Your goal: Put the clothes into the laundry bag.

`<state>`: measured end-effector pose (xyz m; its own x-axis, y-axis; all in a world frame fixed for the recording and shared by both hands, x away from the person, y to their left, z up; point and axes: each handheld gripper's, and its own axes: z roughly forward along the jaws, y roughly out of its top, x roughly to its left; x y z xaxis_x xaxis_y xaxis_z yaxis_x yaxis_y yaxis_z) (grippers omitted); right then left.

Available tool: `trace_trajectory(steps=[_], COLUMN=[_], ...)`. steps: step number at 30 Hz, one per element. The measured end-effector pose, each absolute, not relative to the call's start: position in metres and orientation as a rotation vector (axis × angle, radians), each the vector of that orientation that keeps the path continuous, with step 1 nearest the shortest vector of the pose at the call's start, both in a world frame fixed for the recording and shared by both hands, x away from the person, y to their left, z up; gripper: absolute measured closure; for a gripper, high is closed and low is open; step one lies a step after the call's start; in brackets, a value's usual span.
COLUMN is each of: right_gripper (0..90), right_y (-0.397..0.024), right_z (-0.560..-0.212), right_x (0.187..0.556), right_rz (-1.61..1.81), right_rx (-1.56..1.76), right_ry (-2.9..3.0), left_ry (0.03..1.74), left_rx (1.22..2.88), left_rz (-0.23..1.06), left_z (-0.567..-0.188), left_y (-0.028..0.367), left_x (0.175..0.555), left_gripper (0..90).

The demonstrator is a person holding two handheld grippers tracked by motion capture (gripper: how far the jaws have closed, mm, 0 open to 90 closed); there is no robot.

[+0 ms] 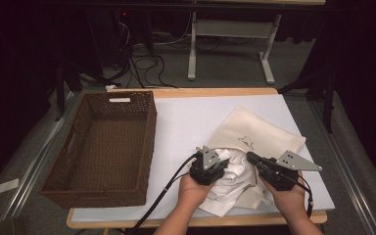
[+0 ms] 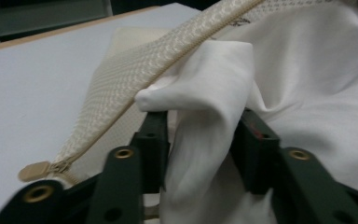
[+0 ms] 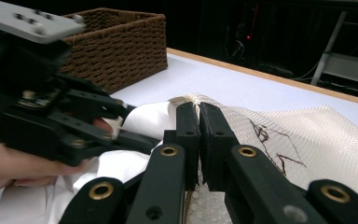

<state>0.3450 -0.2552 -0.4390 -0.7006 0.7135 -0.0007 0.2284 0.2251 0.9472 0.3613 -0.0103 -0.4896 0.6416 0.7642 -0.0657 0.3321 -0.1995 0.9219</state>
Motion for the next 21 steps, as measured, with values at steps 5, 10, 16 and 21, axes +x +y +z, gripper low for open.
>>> trace_trajectory(steps=[5, 10, 16, 21], right_gripper=[87.9, 87.9, 87.9, 87.9], right_y=[-0.257, -0.256, -0.256, -0.256], right_z=[-0.439, -0.440, -0.440, -0.440], right_x=[0.344, 0.343, 0.341, 0.341], right_rz=[1.476, 1.469, 1.463, 1.463], right_rx=[0.875, 0.870, 0.869, 0.874], right_ry=[2.060, 2.058, 2.065, 2.061], left_ry=[0.881, 0.872, 0.806, 0.766], left_rx=[1.716, 1.669, 1.691, 1.778], left_rz=[0.547, 0.577, 0.505, 0.463], left_z=[-0.482, -0.475, -0.483, -0.494], left_y=[0.012, 0.028, 0.020, -0.010], left_x=[0.346, 0.329, 0.309, 0.312], left_gripper=[40.4, 33.0, 22.1, 22.1])
